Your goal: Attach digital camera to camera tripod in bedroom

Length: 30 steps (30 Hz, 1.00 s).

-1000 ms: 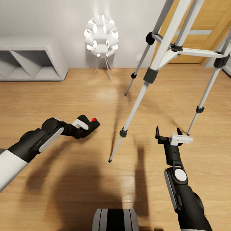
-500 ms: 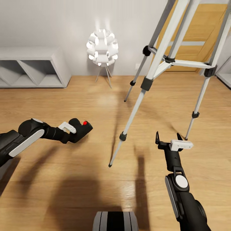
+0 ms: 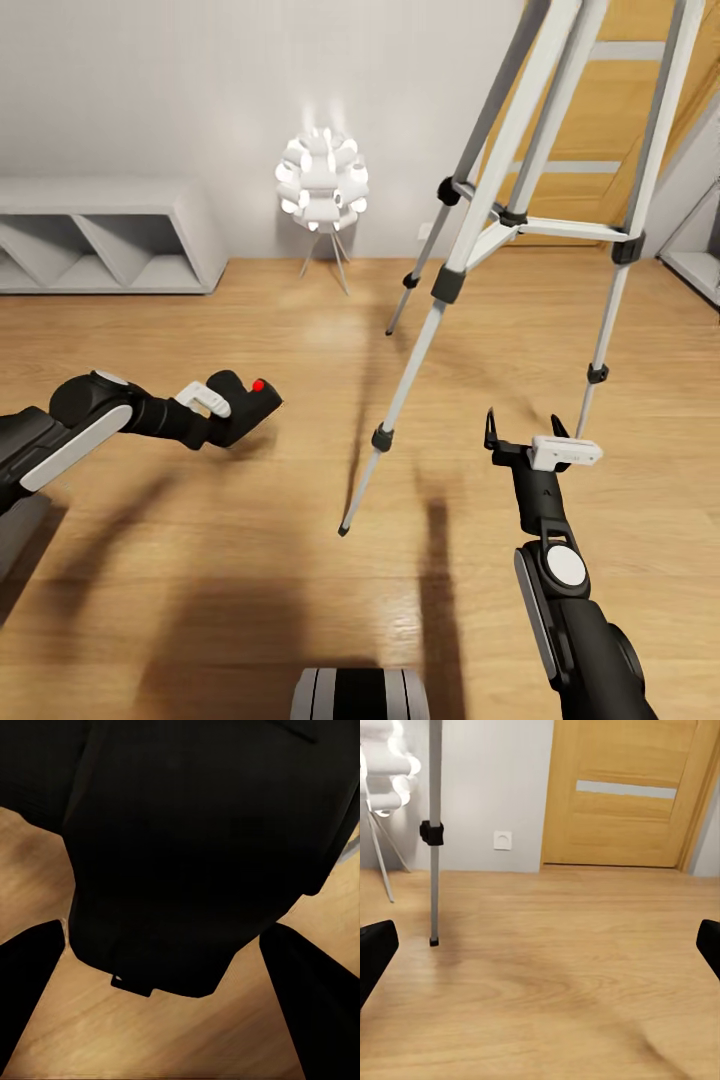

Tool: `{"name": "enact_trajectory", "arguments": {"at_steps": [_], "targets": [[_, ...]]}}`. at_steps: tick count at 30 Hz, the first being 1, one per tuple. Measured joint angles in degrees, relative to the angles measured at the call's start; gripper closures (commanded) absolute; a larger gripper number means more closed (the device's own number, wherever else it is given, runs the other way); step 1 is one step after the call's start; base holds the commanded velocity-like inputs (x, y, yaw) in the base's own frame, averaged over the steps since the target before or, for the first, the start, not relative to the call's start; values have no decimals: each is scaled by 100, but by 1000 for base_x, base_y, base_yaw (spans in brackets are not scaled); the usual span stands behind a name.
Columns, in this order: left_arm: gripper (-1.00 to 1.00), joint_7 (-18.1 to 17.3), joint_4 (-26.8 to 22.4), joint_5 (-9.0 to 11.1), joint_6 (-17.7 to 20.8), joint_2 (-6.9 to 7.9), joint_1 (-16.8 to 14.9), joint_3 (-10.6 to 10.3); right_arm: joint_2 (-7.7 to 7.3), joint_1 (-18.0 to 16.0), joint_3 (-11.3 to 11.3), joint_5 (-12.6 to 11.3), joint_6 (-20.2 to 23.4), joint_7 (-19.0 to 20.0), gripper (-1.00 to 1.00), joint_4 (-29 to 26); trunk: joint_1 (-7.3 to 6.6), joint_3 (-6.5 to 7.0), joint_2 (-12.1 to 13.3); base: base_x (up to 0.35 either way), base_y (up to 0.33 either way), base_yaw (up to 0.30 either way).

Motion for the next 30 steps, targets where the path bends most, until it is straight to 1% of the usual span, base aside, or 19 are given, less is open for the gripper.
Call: {"name": "enact_trajectory", "arguments": {"at_steps": [1,4,26,30], "targets": [[100,0,1,-12,-1,53,0,1,0,0,0,0,1,0,-100,0,-3,22,1,0,0,0],[100,-1,-1,11,2,104,4,-5,0,0,0,0,2,0,-100,0,-10,89,5,0,0,0],[100,0,42,17,2,129,4,-11,0,0,0,0,2,0,-100,25,-67,576,35,0,0,0],[100,0,36,13,2,185,4,-15,0,0,0,0,2,0,-100,26,-77,665,40,0,0,0]]}}
